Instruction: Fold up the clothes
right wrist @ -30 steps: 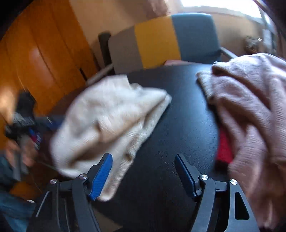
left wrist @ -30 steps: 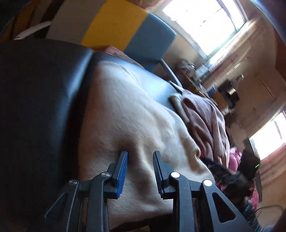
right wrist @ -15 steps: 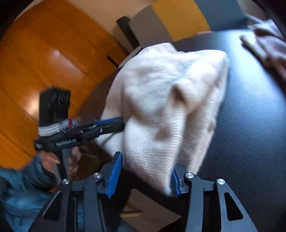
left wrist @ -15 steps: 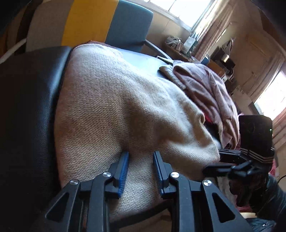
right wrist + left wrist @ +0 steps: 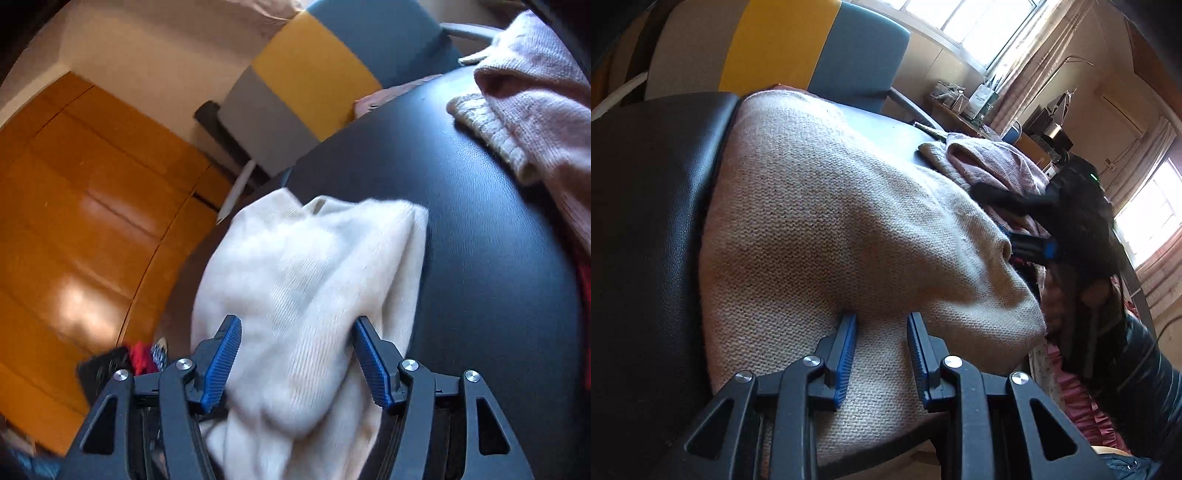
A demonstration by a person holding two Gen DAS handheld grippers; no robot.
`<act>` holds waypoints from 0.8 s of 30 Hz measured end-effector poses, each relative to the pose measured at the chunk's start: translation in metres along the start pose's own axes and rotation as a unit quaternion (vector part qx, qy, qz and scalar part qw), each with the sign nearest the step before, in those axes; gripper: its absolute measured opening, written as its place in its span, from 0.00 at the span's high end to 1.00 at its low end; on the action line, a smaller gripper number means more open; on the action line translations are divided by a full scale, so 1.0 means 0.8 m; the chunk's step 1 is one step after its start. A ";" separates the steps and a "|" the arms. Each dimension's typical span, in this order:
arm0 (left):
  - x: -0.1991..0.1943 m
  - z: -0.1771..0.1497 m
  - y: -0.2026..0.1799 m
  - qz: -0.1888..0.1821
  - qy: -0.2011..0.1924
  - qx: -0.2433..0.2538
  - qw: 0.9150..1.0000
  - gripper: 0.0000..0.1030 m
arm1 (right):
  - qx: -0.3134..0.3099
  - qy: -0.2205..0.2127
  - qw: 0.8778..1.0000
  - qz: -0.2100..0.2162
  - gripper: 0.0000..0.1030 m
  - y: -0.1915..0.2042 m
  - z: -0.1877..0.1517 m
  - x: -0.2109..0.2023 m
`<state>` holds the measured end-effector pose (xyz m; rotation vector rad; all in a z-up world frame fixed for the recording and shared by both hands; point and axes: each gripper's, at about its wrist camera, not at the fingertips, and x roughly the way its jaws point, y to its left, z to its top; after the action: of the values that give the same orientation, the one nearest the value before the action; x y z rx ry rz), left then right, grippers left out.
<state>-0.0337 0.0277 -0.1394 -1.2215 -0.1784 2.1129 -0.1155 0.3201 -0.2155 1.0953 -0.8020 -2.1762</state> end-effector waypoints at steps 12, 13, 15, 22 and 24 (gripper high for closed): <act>-0.010 0.001 -0.016 0.007 -0.019 0.025 0.999 0.73 | -0.050 -0.010 0.993 -0.108 0.91 0.008 0.043 0.011; -0.014 0.001 -0.023 0.005 -0.025 0.031 0.999 0.73 | -0.068 -0.024 0.992 -0.102 0.91 0.019 0.043 0.000; -0.012 0.002 -0.043 -0.010 -0.023 0.062 0.998 0.72 | -0.090 -0.040 0.990 -0.103 0.92 0.025 0.039 -0.021; 0.042 -0.017 -0.101 -0.036 0.056 0.146 0.987 0.72 | -0.067 -0.024 0.987 -0.143 0.91 -0.022 0.015 -0.020; 0.049 -0.024 -0.108 -0.029 0.054 0.159 0.985 0.72 | -0.070 -0.022 0.986 -0.152 0.91 -0.030 0.010 -0.017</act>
<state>0.0115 0.1135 -0.1411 -1.1190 0.1647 1.9286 -0.1207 0.3474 -0.2218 1.1638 -0.5144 -2.4743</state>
